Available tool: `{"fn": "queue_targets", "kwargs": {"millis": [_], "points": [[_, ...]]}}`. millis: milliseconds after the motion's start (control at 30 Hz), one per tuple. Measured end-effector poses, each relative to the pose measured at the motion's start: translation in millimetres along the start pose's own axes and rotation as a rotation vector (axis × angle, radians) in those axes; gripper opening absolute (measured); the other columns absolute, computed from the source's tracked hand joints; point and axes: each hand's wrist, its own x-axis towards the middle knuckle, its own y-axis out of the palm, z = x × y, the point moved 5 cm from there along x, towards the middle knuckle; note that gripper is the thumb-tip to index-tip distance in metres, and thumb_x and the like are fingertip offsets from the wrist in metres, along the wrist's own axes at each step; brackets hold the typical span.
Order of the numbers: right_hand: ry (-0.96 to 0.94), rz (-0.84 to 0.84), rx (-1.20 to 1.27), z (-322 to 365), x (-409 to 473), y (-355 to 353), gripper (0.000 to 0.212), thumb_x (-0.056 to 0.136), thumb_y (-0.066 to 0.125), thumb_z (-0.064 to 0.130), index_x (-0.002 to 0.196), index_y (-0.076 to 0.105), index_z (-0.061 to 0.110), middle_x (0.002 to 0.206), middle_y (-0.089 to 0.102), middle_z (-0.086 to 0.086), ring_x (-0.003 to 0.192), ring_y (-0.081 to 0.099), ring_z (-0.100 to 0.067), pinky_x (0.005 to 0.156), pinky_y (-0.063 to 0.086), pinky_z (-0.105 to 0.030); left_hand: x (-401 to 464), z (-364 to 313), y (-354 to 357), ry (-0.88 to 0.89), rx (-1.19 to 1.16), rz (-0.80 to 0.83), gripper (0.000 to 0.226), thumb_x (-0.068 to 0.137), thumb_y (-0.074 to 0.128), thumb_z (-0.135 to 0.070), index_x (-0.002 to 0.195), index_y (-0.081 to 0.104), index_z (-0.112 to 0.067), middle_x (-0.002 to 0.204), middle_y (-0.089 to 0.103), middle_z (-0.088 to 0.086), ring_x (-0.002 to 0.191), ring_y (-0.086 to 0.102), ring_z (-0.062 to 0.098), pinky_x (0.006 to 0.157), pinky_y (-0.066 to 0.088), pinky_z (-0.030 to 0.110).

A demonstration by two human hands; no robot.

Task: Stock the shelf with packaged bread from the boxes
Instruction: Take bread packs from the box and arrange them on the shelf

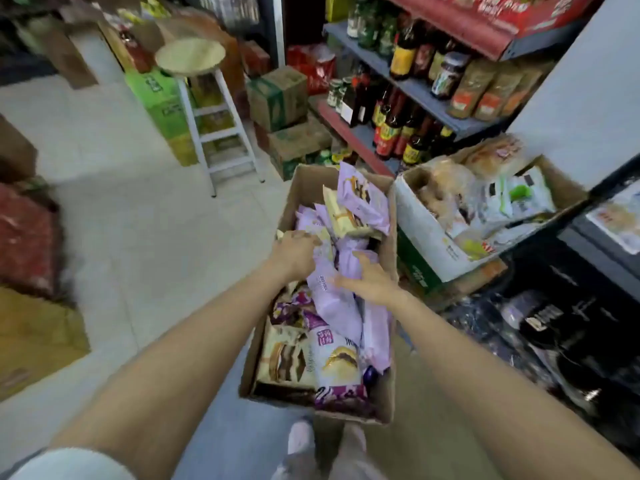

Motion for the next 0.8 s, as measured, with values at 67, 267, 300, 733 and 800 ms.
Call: {"fn": "queue_targets", "kwargs": {"millis": [67, 267, 300, 733, 800], "points": [[0.092, 0.075, -0.137, -17, 19, 19, 0.077, 0.085, 0.053, 0.06, 0.145, 0.023, 0.021, 0.148, 0.023, -0.001, 0.142, 0.016, -0.024, 0.112, 0.018, -0.039, 2, 7, 15, 0.05, 0.198, 0.124, 0.064, 0.09, 0.052, -0.02, 0.147, 0.027, -0.029, 0.158, 0.016, 0.006, 0.146, 0.011, 0.027, 0.117, 0.017, 0.043], [0.129, -0.019, -0.575, -58, 40, 15, 0.042, 0.099, 0.036, 0.017, 0.139, 0.036, 0.005, 0.141, 0.033, -0.018, 0.129, 0.033, -0.036, 0.104, 0.029, -0.037, 12, -4, 60, 0.337, 0.391, 0.295, 0.096, 0.07, 0.076, -0.045, 0.147, 0.02, -0.033, 0.159, 0.008, 0.001, 0.148, 0.001, 0.026, 0.117, 0.004, 0.048], [0.131, -0.022, -0.56, -62, 42, 12, 0.044, 0.097, 0.042, 0.021, 0.138, 0.035, 0.004, 0.137, 0.037, -0.018, 0.128, 0.034, -0.034, 0.102, 0.029, -0.034, 14, -7, 61, 0.369, 0.384, 0.268, 0.091, 0.069, 0.076, -0.045, 0.144, 0.027, -0.029, 0.157, 0.016, 0.0, 0.147, 0.006, 0.024, 0.117, 0.006, 0.047], [-0.006, -0.577, -0.075, -56, 13, -38, 0.01, 0.091, 0.05, 0.002, 0.086, 0.055, 0.011, 0.105, 0.042, -0.007, 0.104, 0.039, -0.024, 0.08, 0.036, -0.032, 10, 20, -13, 0.041, -0.398, 0.015, 0.072, 0.062, 0.06, -0.077, 0.098, 0.053, -0.015, 0.09, 0.064, 0.005, 0.085, 0.06, 0.025, 0.077, 0.05, 0.037], [-0.041, -0.633, 0.115, -49, 5, -59, 0.01, 0.092, 0.049, 0.001, 0.087, 0.051, 0.009, 0.096, 0.047, -0.01, 0.091, 0.042, -0.022, 0.066, 0.032, -0.028, 11, 12, -19, -0.006, -0.449, 0.014, 0.076, 0.058, 0.047, -0.084, 0.094, 0.054, -0.017, 0.097, 0.067, 0.006, 0.093, 0.061, 0.027, 0.086, 0.05, 0.042]]}}
